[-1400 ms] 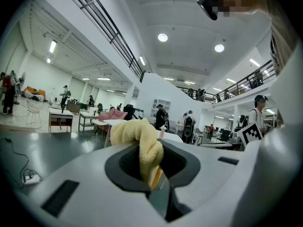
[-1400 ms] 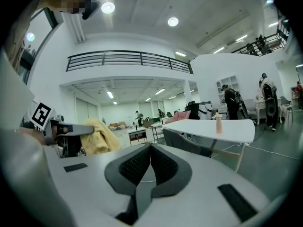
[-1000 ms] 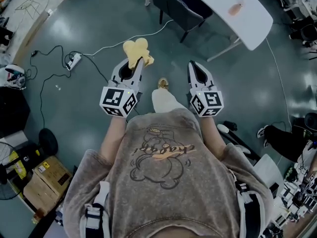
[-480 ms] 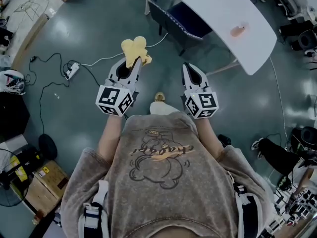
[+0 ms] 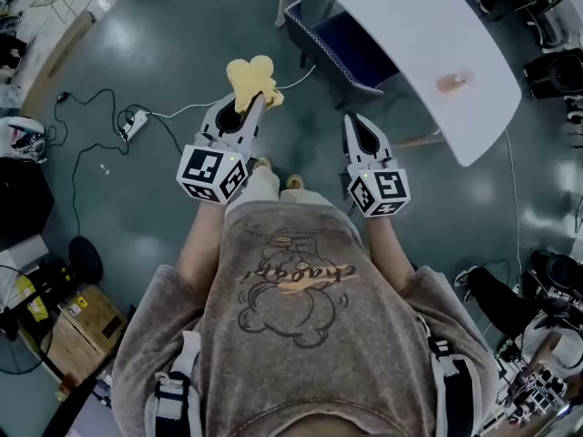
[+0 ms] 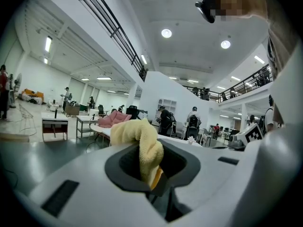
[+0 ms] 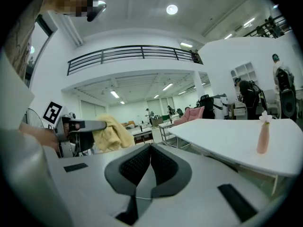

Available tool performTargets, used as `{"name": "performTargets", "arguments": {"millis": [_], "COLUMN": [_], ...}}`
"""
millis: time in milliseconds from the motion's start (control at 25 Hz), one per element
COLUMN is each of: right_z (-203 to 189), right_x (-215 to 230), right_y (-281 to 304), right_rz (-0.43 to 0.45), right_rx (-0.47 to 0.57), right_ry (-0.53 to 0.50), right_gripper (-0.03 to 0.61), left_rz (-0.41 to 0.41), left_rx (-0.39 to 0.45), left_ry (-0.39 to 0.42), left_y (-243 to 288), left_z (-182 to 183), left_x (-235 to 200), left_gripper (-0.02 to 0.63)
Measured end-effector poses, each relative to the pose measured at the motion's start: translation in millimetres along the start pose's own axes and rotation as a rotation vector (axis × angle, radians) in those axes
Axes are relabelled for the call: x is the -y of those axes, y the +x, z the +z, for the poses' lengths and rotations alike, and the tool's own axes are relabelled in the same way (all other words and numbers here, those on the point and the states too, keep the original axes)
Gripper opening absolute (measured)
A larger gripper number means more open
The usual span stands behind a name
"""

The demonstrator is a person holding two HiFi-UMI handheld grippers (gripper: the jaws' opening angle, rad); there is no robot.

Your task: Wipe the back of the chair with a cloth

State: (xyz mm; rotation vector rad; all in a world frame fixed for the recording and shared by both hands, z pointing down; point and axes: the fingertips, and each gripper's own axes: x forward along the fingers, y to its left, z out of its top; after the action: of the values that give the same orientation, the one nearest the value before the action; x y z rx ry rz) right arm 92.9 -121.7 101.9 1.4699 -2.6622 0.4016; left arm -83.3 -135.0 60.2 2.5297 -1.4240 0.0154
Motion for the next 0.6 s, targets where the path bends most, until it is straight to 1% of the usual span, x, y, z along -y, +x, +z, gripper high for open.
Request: {"name": "performTargets", "arguments": {"millis": [160, 240, 480, 600], "right_z": [0, -1, -15, -25], "right_x": [-2, -2, 1, 6], "right_y": [26, 40, 74, 87], "right_rz": [-0.021, -0.040, -0.079, -0.095], "right_rx": [-0.004, -0.005, -0.040, -0.057], "right_ry": [0.011, 0.014, 0.029, 0.024], "right_gripper": [0.025, 0.025, 0.025, 0.025], "left_rz": [-0.015, -0.035, -0.133, -0.154], "left_rx": [-0.001, -0.011, -0.049, -0.056], "left_ry": [0.015, 0.006, -0.038, -0.055], "left_y": [13, 25, 63, 81], "left_z": [6, 5, -12, -23], "left_x": [-26, -39, -58, -71], "left_gripper": [0.064, 0.064, 0.064, 0.064]}}
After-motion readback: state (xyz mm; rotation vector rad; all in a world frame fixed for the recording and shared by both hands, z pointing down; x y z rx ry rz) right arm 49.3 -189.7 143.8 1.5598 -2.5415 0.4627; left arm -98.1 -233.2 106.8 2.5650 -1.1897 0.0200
